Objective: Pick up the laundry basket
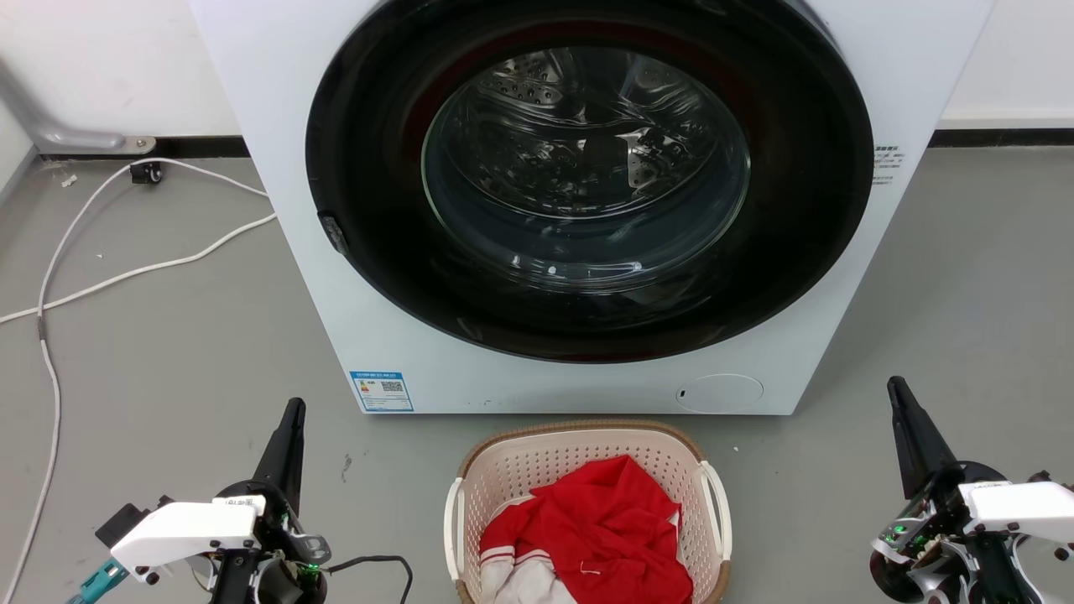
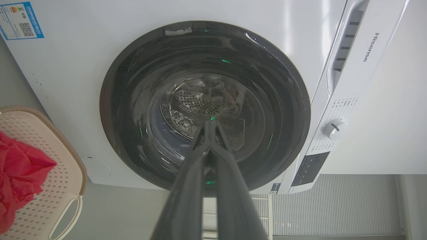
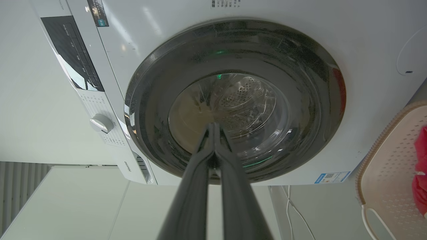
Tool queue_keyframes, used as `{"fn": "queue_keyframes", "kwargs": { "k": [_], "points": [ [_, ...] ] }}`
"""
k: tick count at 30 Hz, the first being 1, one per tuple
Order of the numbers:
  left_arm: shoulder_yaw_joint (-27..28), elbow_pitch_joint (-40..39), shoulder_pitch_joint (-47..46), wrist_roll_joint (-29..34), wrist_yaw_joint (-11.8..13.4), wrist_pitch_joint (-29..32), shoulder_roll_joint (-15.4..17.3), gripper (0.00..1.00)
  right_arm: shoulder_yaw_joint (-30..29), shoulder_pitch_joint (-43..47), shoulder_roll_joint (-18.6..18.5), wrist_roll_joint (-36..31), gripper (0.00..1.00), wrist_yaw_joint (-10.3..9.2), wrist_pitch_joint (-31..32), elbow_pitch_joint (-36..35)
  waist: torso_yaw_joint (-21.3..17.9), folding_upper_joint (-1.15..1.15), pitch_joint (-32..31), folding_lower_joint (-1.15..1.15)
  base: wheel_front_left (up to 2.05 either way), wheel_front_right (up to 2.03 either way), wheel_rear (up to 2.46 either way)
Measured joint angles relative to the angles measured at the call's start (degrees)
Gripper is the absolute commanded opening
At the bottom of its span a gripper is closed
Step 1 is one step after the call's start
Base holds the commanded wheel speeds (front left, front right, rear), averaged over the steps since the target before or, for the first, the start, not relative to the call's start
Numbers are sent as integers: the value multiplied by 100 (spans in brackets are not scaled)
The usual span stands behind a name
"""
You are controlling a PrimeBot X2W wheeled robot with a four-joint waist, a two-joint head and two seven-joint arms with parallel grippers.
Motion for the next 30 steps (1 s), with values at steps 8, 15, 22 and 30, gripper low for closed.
{"fn": "queue_keyframes", "kwargs": {
  "k": [8,15,22,30],
  "points": [
    [7,1,-1,2,0,2,-7,0,-7,0,5,-5,0,0,2,1,0,0,0,0,0,0,0],
    [12,7,0,8,1,5,-12,100,-12,1,8,-5,100,0,13,7,0,0,0,0,0,0,0],
    [-121,73,143,0,8,-111,-46,100,68,173,20,-7,100,0,-90,63,-1,0,1,0,0,0,0],
    [-394,-148,143,367,8,-360,-49,100,227,259,12,-427,100,0,-347,-119,-5,0,-1,0,0,0,0]
  ]
}}
